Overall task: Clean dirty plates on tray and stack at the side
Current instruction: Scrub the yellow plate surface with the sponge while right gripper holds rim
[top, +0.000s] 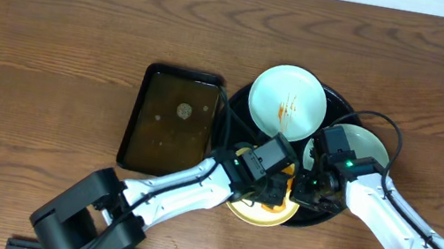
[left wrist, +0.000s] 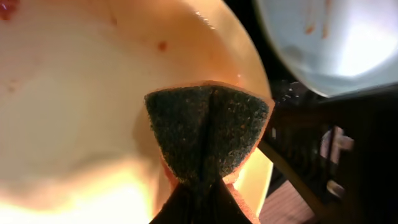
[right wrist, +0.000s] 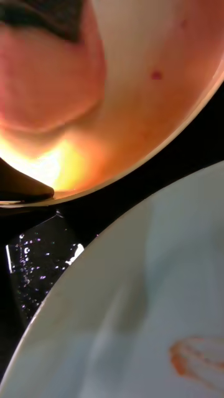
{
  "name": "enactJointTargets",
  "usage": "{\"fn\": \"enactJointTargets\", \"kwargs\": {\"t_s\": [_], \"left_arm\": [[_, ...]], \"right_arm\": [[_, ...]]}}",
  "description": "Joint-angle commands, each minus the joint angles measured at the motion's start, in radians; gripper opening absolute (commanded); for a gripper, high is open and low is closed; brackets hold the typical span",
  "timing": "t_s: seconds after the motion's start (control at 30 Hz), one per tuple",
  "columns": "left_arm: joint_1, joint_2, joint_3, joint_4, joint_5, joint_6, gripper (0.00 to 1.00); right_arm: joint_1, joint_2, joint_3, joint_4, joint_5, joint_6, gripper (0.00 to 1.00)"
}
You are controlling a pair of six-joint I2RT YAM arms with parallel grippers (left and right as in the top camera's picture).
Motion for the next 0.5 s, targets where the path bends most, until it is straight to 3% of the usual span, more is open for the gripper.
{"fn": "enactJointTargets", "kwargs": {"t_s": [0.0, 0.33, 0.47], "left_arm": [[0.001, 0.033, -0.01, 0.027, 0.013, -0.037, 0.08], [-0.012, 0.094, -0.01, 0.072, 0.075, -0.032, 0.08], [0.005, 0.095, -0.01, 0.072, -0.031, 0.037, 0.08]], "right_arm": [[0.01, 0.006, 0.004, -0.017, 0.024, 0.003, 0.01], [0.01, 0.006, 0.004, -0.017, 0.024, 0.004, 0.01], [0.01, 0.006, 0.004, -0.018, 0.024, 0.003, 0.01]]}}
